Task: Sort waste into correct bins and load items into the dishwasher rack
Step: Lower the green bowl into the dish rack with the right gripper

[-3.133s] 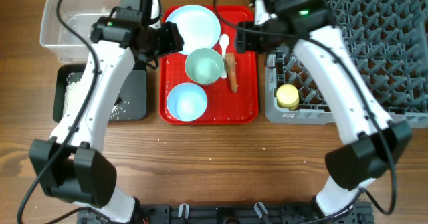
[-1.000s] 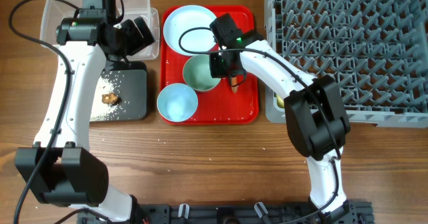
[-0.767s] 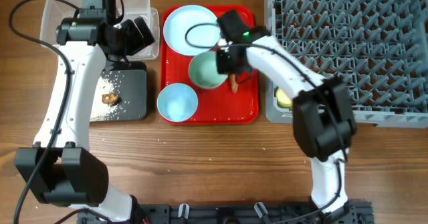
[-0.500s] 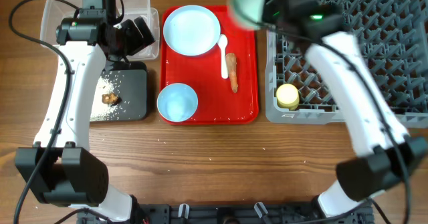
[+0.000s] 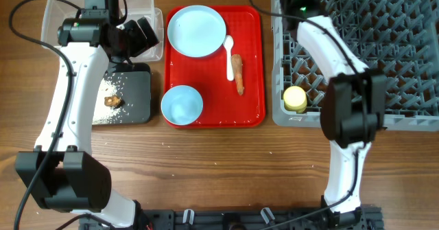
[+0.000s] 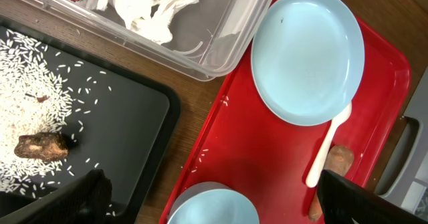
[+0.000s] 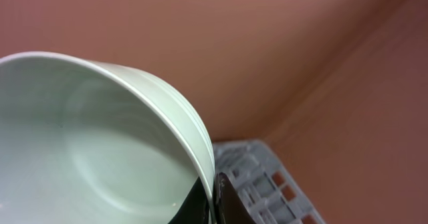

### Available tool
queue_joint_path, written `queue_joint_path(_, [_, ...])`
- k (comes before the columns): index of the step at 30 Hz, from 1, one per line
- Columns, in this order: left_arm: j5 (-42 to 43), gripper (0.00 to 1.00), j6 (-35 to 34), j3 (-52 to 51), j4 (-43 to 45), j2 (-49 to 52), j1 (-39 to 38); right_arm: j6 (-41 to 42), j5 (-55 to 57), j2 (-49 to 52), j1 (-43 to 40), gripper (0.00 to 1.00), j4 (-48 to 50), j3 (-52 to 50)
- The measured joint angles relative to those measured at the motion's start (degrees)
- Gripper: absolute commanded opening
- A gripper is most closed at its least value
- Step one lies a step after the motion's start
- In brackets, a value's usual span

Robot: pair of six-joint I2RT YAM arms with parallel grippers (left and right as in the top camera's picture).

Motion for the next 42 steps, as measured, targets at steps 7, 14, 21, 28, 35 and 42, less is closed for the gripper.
queue_joint_path(7, [0.0,1.00,0.0,0.0,0.0,0.0,0.0,-4.5,2.5,4.5,-0.1,0.04,-3.7,-0.1])
queue_joint_path(14, [0.0,1.00,0.0,0.0,0.0,0.0,0.0,1.6,2.9,4.6,0.9,0.10,-15.2,0.5])
queue_joint_path(21, [0.0,1.00,0.0,0.0,0.0,0.0,0.0,3.5,3.9,4.6,2.1,0.89,-20.6,0.5])
queue_joint_path(28, [0.0,1.00,0.0,0.0,0.0,0.0,0.0,12.4,4.2,3.5,4.5,1.00,-29.7,0.4])
queue_joint_path(35, [-0.2,1.00,0.0,0.0,0.0,0.0,0.0,26.6,-11.1,-7.4,6.0,1.00,-51.6,0.0])
queue_joint_path(42, [-0.2,1.00,0.0,0.0,0.0,0.0,0.0,40.4,-48.6,-18.3,6.2,0.97,-66.2,0.0])
